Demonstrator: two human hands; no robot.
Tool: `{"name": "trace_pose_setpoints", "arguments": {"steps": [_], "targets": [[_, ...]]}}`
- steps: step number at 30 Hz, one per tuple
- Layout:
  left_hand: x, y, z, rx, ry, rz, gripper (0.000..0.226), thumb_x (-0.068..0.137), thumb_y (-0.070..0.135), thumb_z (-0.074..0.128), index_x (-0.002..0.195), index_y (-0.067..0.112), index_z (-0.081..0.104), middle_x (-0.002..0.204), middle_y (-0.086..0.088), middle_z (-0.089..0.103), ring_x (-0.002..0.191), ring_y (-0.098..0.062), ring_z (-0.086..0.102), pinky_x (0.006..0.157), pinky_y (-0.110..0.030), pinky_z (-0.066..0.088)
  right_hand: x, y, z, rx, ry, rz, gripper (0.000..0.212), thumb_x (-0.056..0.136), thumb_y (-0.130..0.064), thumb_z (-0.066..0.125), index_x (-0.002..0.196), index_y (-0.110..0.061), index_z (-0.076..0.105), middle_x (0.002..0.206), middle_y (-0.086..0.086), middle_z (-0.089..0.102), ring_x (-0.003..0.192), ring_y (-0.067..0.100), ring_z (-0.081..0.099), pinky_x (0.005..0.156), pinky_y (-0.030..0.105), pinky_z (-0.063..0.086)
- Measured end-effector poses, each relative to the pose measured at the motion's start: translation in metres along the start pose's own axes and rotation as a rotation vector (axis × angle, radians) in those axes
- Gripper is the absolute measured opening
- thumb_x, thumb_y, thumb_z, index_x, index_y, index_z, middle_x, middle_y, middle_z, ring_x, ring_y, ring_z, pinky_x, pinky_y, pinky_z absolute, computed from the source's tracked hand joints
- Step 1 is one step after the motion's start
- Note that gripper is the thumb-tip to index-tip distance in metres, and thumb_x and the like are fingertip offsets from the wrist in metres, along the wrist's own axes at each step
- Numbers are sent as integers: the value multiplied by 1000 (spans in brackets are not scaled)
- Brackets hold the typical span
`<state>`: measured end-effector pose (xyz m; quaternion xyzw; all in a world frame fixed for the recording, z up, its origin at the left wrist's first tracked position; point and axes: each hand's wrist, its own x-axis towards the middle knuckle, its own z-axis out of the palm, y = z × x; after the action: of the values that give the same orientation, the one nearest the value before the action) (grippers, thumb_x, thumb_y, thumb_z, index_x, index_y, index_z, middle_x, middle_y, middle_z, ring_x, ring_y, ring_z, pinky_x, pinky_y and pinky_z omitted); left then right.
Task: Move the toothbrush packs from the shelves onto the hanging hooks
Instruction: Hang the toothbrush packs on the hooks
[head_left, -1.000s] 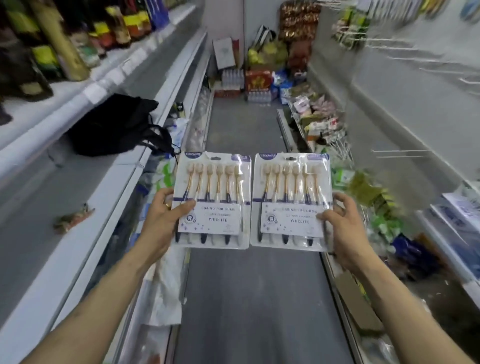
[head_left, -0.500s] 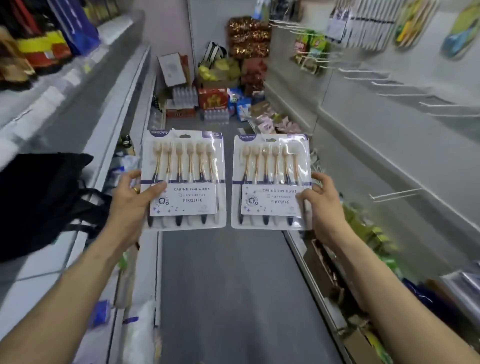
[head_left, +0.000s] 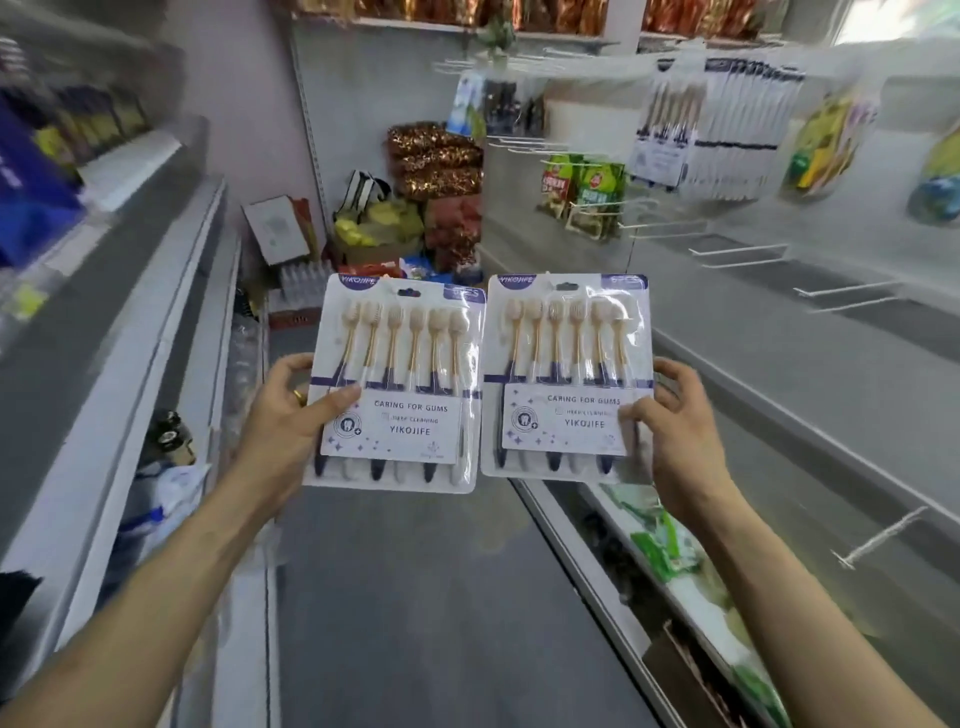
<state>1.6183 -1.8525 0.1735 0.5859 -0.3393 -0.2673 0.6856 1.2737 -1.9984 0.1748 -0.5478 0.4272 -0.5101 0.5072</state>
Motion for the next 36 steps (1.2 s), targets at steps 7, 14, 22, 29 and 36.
{"name": "trace_pose_setpoints", "arguments": {"steps": [7,14,22,29,36], "targets": [[156,1,36,-13,-49,39,54,88,7,78,136,13,53,99,10,80,88,-14,78,67,-28,63,127,-1,41,13,89,-31,54,88,7,59,120,-35,57,123,-2,72,114,17,70,85,33,57],[296,-10,93,-141,-174,30,53,90,0,75,137,5,51,111,-1,72,84,-10,77,66,-25,62,219,-15,67,4,222,-28,54,92,7,55,135,-25,51,119,2,73,93,8,75,63,23,57],[467,-30,146,-230,-428,-4,56,89,-3,72,139,8,50,111,-13,75,84,-18,77,69,-31,65,299,-28,116,35,463,-112,48,96,6,54,123,-33,54,122,6,72,103,23,74,61,29,58],[578,-18,191,-276,-627,12,49,85,7,76,128,16,56,116,-12,73,84,-15,76,62,-27,61,346,-52,157,-14,667,-217,49,96,6,55,122,-35,52,122,3,71,97,16,75,65,32,59],[629,-9,257,-350,-764,1,62,76,16,81,133,15,55,123,-8,71,89,-14,77,64,-25,61,382,-64,162,-90,817,-316,56,87,4,61,130,-31,56,128,3,69,111,23,71,82,49,63]]}}
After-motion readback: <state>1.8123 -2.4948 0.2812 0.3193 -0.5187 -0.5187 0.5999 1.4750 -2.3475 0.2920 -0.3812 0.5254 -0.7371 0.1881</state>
